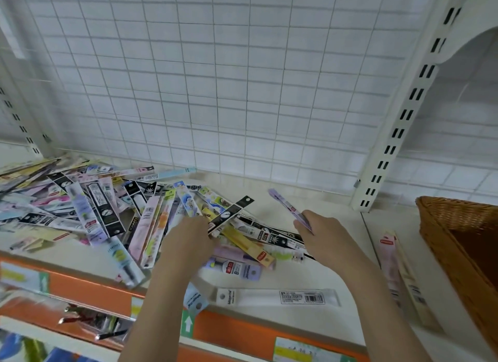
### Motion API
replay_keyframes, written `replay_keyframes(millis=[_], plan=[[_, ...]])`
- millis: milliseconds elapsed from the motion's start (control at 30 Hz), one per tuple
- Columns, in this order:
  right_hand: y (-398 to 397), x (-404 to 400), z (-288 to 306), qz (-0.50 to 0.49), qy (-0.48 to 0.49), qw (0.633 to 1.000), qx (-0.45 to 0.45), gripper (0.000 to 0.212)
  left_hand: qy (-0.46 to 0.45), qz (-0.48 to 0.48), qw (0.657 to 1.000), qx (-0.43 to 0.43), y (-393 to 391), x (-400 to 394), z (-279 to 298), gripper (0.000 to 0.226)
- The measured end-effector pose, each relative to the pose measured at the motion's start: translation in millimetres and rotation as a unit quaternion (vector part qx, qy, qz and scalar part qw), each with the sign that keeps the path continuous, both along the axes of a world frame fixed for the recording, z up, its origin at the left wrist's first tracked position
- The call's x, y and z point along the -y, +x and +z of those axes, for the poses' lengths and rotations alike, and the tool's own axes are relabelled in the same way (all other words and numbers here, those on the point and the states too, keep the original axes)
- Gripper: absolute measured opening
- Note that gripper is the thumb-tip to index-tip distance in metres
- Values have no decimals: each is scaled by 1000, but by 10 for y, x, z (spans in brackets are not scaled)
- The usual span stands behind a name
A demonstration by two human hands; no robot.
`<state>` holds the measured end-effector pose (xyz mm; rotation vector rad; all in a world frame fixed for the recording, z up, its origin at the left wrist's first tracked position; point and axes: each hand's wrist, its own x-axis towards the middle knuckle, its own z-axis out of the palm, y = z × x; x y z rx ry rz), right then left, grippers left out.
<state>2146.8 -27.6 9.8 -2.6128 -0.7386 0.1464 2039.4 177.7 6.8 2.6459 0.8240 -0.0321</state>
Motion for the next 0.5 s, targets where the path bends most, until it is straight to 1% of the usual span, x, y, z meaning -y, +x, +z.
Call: replay_keyframes(millis=[67,133,200,300,367,500], plan=[[18,-27,-11,-1,-8,1000,-1,32,-2,9,999,48,9,-23,43,28],[11,-92,-18,8,-17,1000,2,33,-5,23,996,86,10,-34,102,33],[-26,-194,-29,25,-24,999,3,35,-16,41,992,117,3,-72,143,33],[-106,-392,-45,57,-39,998,11,36,-63,64,982,164,-10,-139,210,29],[-156,-535,-52,78,-45,996,16,36,-98,71,973,196,-27,-141,268,32],[-216,-775,-38,97,-50,994,7,36,-148,78,961,221,-58,-226,315,35]])
